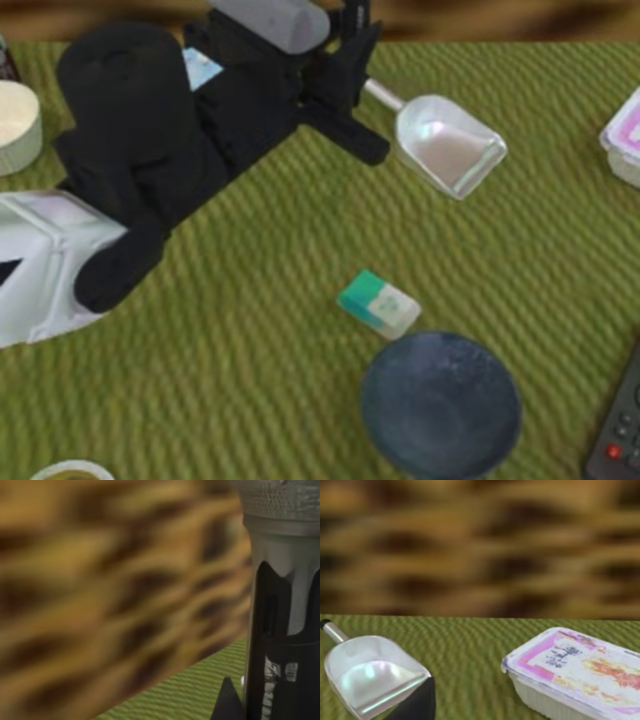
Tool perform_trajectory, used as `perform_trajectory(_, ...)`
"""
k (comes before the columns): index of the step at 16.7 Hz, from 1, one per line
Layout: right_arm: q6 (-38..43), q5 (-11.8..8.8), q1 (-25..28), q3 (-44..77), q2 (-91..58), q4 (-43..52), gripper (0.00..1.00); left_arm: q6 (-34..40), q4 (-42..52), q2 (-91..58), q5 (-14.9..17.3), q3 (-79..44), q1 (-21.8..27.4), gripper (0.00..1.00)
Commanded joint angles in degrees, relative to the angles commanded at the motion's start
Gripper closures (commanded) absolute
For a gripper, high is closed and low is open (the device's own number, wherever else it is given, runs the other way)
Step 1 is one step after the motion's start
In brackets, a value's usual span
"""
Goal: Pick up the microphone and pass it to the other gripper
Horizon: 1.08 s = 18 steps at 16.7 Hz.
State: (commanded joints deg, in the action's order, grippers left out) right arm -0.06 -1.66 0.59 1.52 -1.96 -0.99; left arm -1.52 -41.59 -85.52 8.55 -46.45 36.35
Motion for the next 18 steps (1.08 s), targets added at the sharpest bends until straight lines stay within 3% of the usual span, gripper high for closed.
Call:
perform_trajectory(2,-0.1,-3.3,1.1,3.0,-4.3,-2.0,0.0,0.0,0.0,0.0,0.0,0.0,0.0,1.0)
perform_trajectory(4,-0.1,-7.9,2.7,7.4,-11.1,-4.9,0.0,0.0,0.0,0.0,0.0,0.0,0.0,1.0)
perform_trajectory(13,0.5,-33.9,11.4,34.7,-56.0,-23.7,0.0,0.0,0.0,0.0,0.0,0.0,0.0,1.0)
perform_trajectory(16,0.6,-41.0,13.8,42.0,-67.9,-28.6,0.0,0.0,0.0,0.0,0.0,0.0,0.0,1.0)
perform_trajectory(18,0.6,-44.5,15.0,45.3,-73.5,-30.8,0.0,0.0,0.0,0.0,0.0,0.0,0.0,1.0)
